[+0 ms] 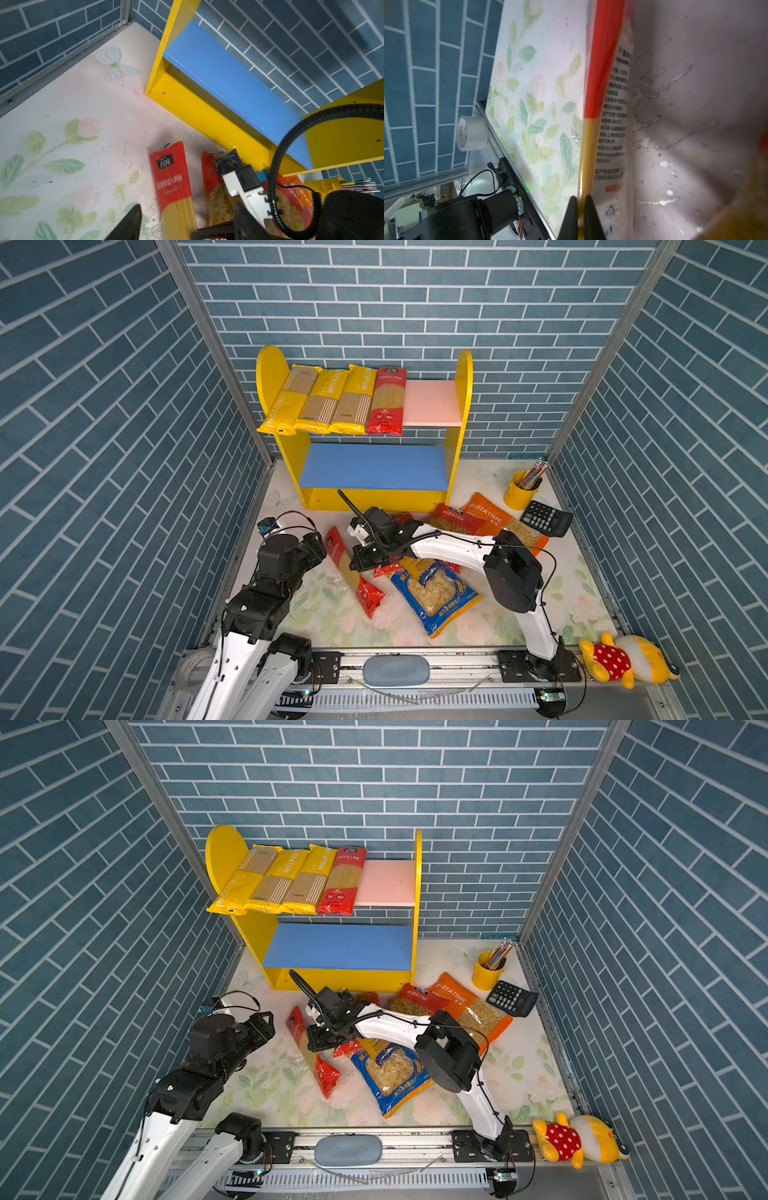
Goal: Place and organize the pasta boxes and bags onto the shelf
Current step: 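Grasp a second red spaghetti pack with both grippers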
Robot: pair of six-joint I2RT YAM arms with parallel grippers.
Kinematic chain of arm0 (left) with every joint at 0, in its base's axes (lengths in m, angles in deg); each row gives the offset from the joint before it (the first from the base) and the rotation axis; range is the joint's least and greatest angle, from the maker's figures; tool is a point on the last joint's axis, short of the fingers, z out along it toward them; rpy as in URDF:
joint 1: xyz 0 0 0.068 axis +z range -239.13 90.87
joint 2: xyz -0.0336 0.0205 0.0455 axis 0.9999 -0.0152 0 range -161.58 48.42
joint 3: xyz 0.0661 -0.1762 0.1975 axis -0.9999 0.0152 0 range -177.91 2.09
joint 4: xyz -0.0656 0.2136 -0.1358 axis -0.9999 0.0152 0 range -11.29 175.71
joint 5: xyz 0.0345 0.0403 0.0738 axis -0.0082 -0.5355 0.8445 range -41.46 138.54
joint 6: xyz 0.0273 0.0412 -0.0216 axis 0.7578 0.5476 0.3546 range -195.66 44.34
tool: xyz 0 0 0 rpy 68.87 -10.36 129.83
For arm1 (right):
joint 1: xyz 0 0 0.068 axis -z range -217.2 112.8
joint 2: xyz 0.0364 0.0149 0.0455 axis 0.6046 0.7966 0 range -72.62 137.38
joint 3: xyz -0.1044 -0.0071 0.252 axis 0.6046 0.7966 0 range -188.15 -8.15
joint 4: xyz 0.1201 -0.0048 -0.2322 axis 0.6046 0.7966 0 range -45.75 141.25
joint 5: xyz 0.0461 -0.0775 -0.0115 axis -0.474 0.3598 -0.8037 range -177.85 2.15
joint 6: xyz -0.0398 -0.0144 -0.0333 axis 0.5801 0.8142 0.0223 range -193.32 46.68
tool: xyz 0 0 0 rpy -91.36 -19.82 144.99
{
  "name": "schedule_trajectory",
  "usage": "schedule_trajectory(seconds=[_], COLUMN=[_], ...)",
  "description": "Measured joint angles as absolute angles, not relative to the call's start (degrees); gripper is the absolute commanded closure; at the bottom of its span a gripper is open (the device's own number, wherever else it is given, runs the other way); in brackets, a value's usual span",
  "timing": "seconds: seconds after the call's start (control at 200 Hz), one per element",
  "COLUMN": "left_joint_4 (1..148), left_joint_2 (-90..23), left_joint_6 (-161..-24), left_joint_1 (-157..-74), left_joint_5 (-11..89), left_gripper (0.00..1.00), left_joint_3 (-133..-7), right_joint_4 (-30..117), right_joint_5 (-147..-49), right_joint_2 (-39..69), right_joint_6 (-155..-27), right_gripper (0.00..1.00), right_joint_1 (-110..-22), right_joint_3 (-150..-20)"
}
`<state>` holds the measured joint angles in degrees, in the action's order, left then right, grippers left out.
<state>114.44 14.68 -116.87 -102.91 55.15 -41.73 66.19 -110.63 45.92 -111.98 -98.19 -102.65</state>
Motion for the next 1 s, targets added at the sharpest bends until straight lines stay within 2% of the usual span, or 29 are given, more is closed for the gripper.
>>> schedule_trajectory(seconds=[0.2, 0.35, 0.54, 0.6, 0.685, 0.745, 0.89, 1.0], left_joint_4=[110.9, 100.85, 86.09, 80.39, 70.88, 64.76, 54.07, 49.72], left_joint_2=[13.15, 10.44, 2.18, -1.49, -7.88, -12.38, -20.47, -22.91], left_joint_6=[-115.78, -119.54, -126.47, -127.98, -129.92, -131.34, -133.46, -134.45], left_joint_1=[-102.27, -103.04, -113.51, -117.29, -120.79, -121.75, -122.12, -122.1], left_joint_5=[47.79, 41.21, 38.36, 38.28, 37.56, 36.75, 35.09, 34.34], left_gripper=[0.29, 0.24, 0.19, 0.22, 0.3, 0.34, 0.47, 0.55], left_joint_3=[-42.34, -33.88, -21.86, -20.61, -19.54, -18.82, -17.6, -17.49], right_joint_4=[67.67, 67.83, 65.57, 63.72, 61.49, 60.42, 59.3, 59.74], right_joint_5=[-106.02, -102.72, -101.39, -102.26, -103.75, -104.82, -108.97, -111.46], right_joint_2=[33.77, 24.72, 20.85, 20.85, 20.65, 20.37, 20.32, 20.32], right_joint_6=[-112.11, -112.79, -115.69, -117.07, -118.14, -118.51, -118.69, -118.12], right_gripper=[1.0, 1.0, 1.0, 1.0, 1.0, 0.95, 0.72, 0.64], right_joint_1=[-94.17, -90.63, -86.26, -85.71, -85.43, -85.25, -83.55, -82.45], right_joint_3=[-96.07, -86.78, -76.46, -74.36, -73.12, -72.51, -71.72, -71.5])
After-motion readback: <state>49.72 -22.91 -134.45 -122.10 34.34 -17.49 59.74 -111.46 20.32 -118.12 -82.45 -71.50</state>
